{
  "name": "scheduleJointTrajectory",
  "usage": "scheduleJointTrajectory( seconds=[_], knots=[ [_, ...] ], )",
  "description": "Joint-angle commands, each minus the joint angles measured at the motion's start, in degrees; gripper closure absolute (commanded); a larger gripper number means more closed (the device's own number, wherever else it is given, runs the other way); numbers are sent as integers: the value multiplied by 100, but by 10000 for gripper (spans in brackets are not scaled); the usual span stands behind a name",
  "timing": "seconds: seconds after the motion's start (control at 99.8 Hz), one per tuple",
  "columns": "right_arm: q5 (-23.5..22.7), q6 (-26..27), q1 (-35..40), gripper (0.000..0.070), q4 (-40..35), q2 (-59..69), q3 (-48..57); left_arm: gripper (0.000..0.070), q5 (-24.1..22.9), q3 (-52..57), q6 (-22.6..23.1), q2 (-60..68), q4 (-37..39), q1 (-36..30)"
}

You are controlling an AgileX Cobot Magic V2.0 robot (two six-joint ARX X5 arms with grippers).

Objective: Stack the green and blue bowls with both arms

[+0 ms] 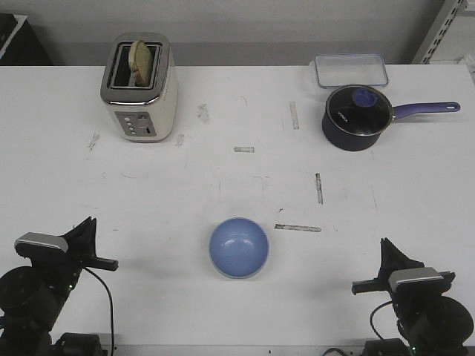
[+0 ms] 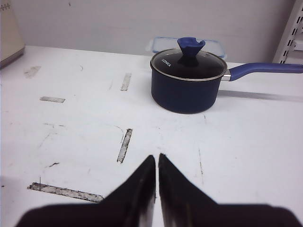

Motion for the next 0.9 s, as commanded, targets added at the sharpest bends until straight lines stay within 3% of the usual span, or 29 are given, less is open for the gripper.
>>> scheduleJointTrajectory(
  seconds=[0.0, 0.18, 0.892],
  knots=[
    [2, 59, 11, 700, 39, 17, 26, 700, -142, -90, -92, -46, 125, 2],
    [4, 57, 11, 700, 44, 17, 26, 700, -662, -188, -111, -39, 118, 0],
    [4, 50, 11, 700, 372, 17, 26, 699, -651, -188, -111, -120, 136, 0]
  ],
)
